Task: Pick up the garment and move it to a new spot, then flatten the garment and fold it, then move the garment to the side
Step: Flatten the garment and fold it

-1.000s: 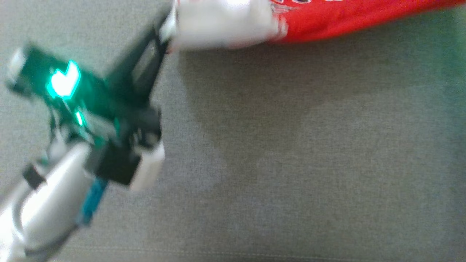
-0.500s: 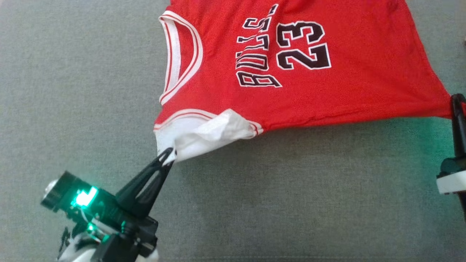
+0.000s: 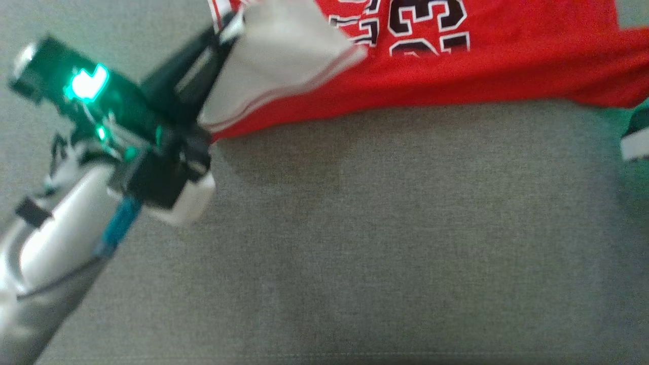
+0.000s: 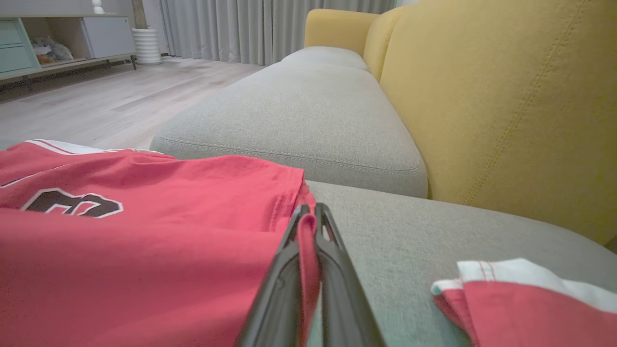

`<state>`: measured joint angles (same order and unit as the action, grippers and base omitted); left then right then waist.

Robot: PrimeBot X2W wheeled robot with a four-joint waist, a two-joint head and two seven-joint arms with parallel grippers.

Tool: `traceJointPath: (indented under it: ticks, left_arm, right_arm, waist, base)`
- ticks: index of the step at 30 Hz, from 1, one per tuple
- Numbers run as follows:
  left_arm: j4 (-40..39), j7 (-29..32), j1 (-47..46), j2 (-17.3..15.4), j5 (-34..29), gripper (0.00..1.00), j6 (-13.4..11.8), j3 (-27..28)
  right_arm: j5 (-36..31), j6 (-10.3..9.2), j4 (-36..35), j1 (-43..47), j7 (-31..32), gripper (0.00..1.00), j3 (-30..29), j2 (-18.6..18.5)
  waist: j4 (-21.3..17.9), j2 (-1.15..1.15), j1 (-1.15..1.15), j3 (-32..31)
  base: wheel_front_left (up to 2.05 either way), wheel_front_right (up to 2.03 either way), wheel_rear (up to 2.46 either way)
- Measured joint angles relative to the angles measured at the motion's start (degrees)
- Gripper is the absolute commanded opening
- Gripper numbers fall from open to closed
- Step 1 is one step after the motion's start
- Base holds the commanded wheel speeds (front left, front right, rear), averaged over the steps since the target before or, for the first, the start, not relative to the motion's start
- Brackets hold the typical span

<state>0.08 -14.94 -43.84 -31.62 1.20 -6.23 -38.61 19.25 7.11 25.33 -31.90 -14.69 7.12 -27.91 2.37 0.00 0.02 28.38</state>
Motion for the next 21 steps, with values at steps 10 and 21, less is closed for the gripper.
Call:
traceJointPath:
  ticks: [10,21]
  left_arm:
    - [7.97,0.00,-9.76,1.97,-0.87,0.00,0.94,2.00]
    - [12.28,0.00,-7.35,7.16,1.25,1.00,-6.72,4.48]
  right_arm:
    - [-0.22,0.00,4.71,-10.33,0.00,0.00,2.80,0.21]
    - [-1.71,0.00,1.25,-10.51,0.00,1.00,-1.09,2.77]
  waist:
    - [-0.26,0.00,0.00,5.55]
    - [-0.14,0.00,-0.02,5.15]
  base:
    - [0.00,0.00,0.00]
    - [0.00,0.00,0.00]
